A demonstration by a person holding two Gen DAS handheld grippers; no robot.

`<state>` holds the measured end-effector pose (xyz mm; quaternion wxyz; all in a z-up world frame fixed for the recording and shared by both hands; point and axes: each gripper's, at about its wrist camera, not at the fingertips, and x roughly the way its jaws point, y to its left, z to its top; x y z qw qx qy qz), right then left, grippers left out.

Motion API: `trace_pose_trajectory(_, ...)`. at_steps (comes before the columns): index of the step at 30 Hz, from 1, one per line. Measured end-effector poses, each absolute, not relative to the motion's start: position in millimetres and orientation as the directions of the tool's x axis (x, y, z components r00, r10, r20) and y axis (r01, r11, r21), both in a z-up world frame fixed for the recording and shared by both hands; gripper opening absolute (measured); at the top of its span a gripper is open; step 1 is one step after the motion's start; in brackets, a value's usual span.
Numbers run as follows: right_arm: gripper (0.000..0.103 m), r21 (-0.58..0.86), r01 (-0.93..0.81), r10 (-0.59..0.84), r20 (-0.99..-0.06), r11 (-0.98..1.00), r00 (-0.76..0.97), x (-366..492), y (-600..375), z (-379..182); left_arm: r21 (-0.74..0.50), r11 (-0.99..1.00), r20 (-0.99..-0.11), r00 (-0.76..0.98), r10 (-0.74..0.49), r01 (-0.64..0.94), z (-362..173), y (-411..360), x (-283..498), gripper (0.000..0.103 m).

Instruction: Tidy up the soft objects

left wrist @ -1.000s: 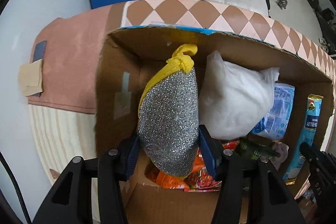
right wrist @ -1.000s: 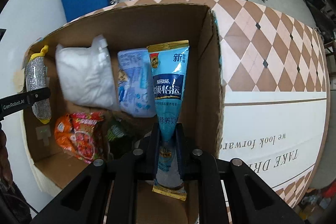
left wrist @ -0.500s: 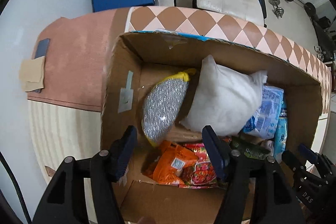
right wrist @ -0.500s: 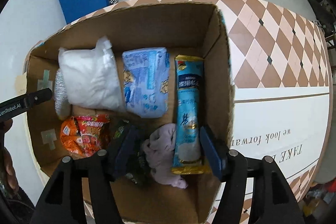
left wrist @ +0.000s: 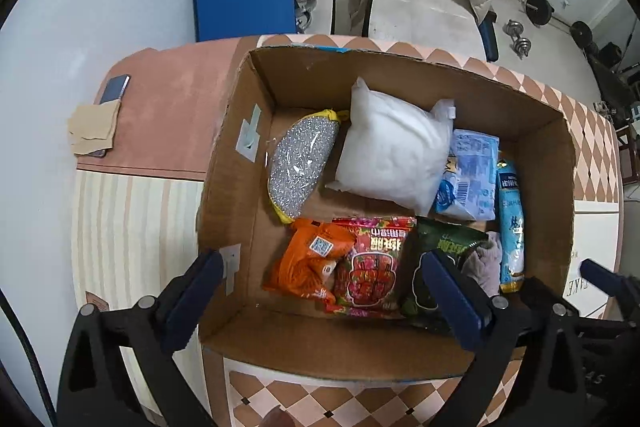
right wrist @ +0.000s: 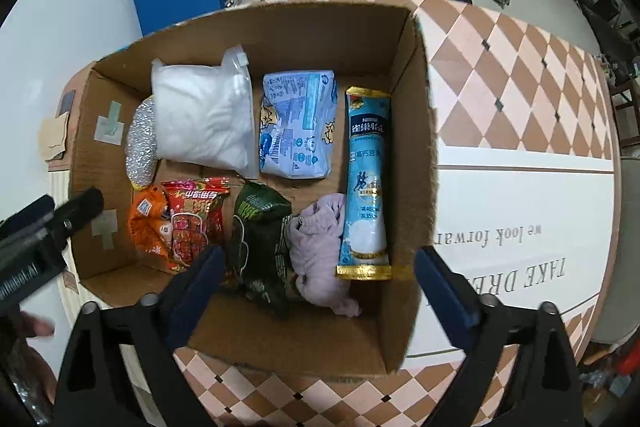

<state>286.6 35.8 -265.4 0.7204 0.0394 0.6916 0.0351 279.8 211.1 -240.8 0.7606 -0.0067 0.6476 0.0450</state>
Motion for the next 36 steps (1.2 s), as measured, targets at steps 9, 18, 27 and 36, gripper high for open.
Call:
trace_pose_trajectory(9, 0.103, 0.104, 0.009, 0.103, -0.988, 0.994, 0.118, 260.5, 23.2, -216.9, 0.03, 0.996, -0.971, 0.233, 0.048, -0.081, -195.0, 201.7, 251.3, 0.102)
trace_pose_trajectory(18, 0.103, 0.117, -0.004, 0.114, -0.956, 0.993, 0.27, 198.8, 3.6, -118.4, 0.016, 0.998, -0.934, 0.356, 0.034, -0.054, -106.9, 178.8, 191.9, 0.102)
trace_pose_trajectory(27, 0.103, 0.106, -0.024, 0.106, -0.905, 0.994, 0.413, 141.9, -12.8, -27.6, 0.013, 0.999, -0.885, 0.463, 0.035, -0.051, -35.6, 167.1, 140.9, 0.102)
trace_pose_trajectory(36, 0.103, 0.102, -0.057, 0.117, -0.876, 0.993, 0.469, 104.5, -14.8, 17.7, -0.004, 0.999, -0.86, 0.509, 0.016, -0.037, 0.2, 156.0, 104.9, 0.102)
